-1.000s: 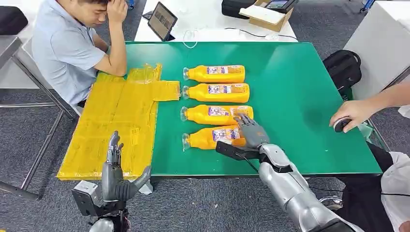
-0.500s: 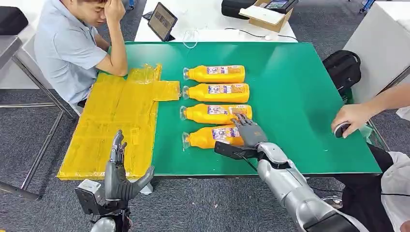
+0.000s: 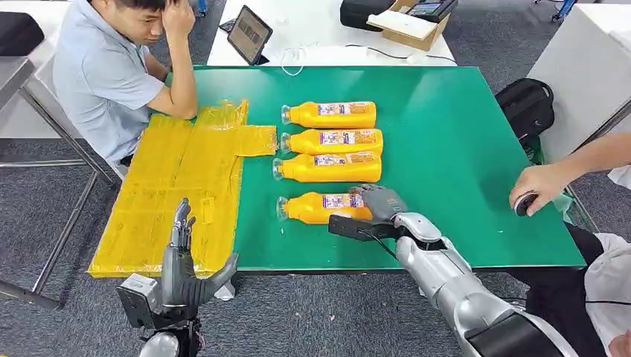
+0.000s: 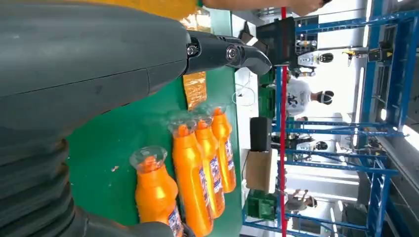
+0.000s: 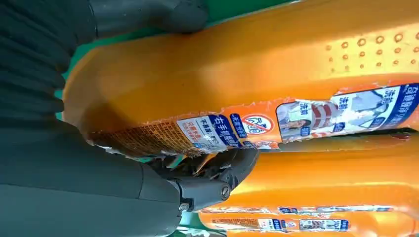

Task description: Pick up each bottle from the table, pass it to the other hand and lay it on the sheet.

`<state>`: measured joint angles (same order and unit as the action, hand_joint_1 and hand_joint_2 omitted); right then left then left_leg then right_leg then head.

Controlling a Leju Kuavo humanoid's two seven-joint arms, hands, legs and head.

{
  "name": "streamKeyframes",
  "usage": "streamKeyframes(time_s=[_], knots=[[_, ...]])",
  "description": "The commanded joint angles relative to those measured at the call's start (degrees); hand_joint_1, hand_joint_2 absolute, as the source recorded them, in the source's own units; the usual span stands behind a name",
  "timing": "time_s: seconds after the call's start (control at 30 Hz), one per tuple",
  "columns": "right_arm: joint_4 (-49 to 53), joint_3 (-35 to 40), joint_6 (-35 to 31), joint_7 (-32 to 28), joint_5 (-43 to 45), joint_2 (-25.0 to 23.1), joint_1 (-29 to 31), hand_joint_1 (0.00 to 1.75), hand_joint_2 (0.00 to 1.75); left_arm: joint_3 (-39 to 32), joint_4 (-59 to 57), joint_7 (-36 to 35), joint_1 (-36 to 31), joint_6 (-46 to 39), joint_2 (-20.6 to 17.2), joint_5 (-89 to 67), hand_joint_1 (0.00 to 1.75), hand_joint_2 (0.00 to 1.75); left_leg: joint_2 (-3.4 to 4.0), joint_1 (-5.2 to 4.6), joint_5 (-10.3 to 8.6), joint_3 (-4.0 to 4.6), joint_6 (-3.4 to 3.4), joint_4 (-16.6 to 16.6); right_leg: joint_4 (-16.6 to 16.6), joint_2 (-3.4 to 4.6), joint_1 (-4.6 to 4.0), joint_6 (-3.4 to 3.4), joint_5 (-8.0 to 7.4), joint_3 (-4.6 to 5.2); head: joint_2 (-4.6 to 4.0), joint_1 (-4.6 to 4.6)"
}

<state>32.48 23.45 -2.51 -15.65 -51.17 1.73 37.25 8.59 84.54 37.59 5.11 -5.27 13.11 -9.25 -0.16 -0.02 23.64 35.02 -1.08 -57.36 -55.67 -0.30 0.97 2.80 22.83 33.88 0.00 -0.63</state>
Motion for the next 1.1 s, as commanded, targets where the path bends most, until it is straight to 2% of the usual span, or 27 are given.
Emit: streamKeyframes(time_s=[0.03, 0.43, 0.47, 0.5, 0.63, 0.7, 0.77, 0.83, 1.03, 1.1], knots=[[-5.75, 2.78, 0.35, -1.35, 1.3, -0.87, -1.25, 1.47, 1.75, 1.23, -3.47, -0.23, -1.86, -0.23, -1.92, 0.28, 0.0, 1.75, -0.04, 0.05, 0.05, -0.23, 0.06, 0.09, 0.1, -0.04, -0.06, -0.1, 0.05, -0.25, 0.0, -0.02], [-5.21, 2.85, 0.5, -2.08, 2.1, -0.66, -1.95, 1.5, 1.75, 1.14, -3.48, -0.26, -1.54, -0.37, -2.06, 0.37, 0.0, 1.75, -0.05, 0.06, 0.04, -0.22, 0.05, 0.07, 0.1, -0.05, -0.06, -0.08, 0.04, -0.24, 0.0, 0.0], [-4.98, 2.93, 0.8, -2.33, 2.6, -0.59, -2.16, 1.55, 1.75, 1.01, -3.53, -0.29, -1.53, -0.56, -2.01, 0.49, 0.0, 1.75, -0.07, 0.08, 0.05, -0.29, 0.08, 0.1, 0.14, -0.07, -0.08, -0.12, 0.06, -0.32, 0.0, -0.02], [-4.81, 3.15, 1.19, -2.57, 3.03, -0.52, -2.34, 1.69, 1.75, 0.9, -3.63, -0.29, -1.55, -0.72, -1.99, 0.59, 0.0, 1.75, -0.07, 0.07, 0.04, -0.28, 0.08, 0.11, 0.14, -0.07, -0.08, -0.12, 0.05, -0.3, 0.0, -0.02], [-1.75, -0.89, 2.03, -6.65, 10.67, -1.75, -5.18, 1.75, 1.75, -0.46, -2.93, -0.26, -1.43, -0.78, -1.13, 3.74, 0.0, 1.75, -0.05, 0.07, 0.04, -0.24, 0.06, 0.08, 0.12, -0.06, -0.08, -0.08, 0.03, -0.26, 0.0, -0.02], [2.13, -3.98, 2.15, -8.95, 15.98, -2.63, -7.54, 1.75, 1.75, -1.27, -1.93, -1.09, -1.09, -0.75, -0.4, 6.43, 0.0, 1.75, -0.06, 0.1, 0.05, -0.28, 0.08, 0.1, 0.14, -0.07, -0.1, -0.11, 0.05, -0.31, 0.0, 0.0], [10.17, -7.61, 0.85, -10.69, 22.17, -4.14, -11.58, 1.75, 1.75, -2.02, -0.16, -2.22, -0.09, 0.25, -0.14, 10.76, 0.0, 1.75, -0.05, 0.13, 0.08, -0.32, 0.1, 0.1, 0.15, -0.08, -0.13, -0.14, 0.07, -0.35, 0.0, 0.0], [13.87, -7.61, 0.3, -9.93, 22.99, -4.44, -13.29, 1.75, 1.75, -2.04, 1.0, -2.43, 0.65, 0.47, -0.24, 11.53, 0.0, 1.75, 0.15, 0.12, 0.15, -0.32, 0.15, 0.06, 0.09, 0.07, -0.12, -0.11, 0.04, -0.28, 0.0, -0.02], [14.56, -7.37, 0.54, -9.51, 23.14, -4.05, -13.45, 1.75, 1.75, -1.9, 0.76, -2.43, 0.59, 0.42, -0.31, 11.51, 0.0, 1.75, 0.09, 0.09, 0.15, -0.19, 0.14, 0.02, 0.03, 0.03, -0.09, -0.12, 0.07, -0.15, 0.0, 0.0], [17.84, -10.03, -2.37, -12.0, 26.02, -5.36, -15.31, 1.75, 1.75, -2.4, 1.1, -3.78, 1.09, 2.72, 0.07, 15.67, 0.0, 1.75, 0.1, 0.1, 0.19, -0.2, 0.15, -0.01, 0.0, 0.04, -0.09, -0.15, 0.12, -0.18, 0.0, 0.0]])
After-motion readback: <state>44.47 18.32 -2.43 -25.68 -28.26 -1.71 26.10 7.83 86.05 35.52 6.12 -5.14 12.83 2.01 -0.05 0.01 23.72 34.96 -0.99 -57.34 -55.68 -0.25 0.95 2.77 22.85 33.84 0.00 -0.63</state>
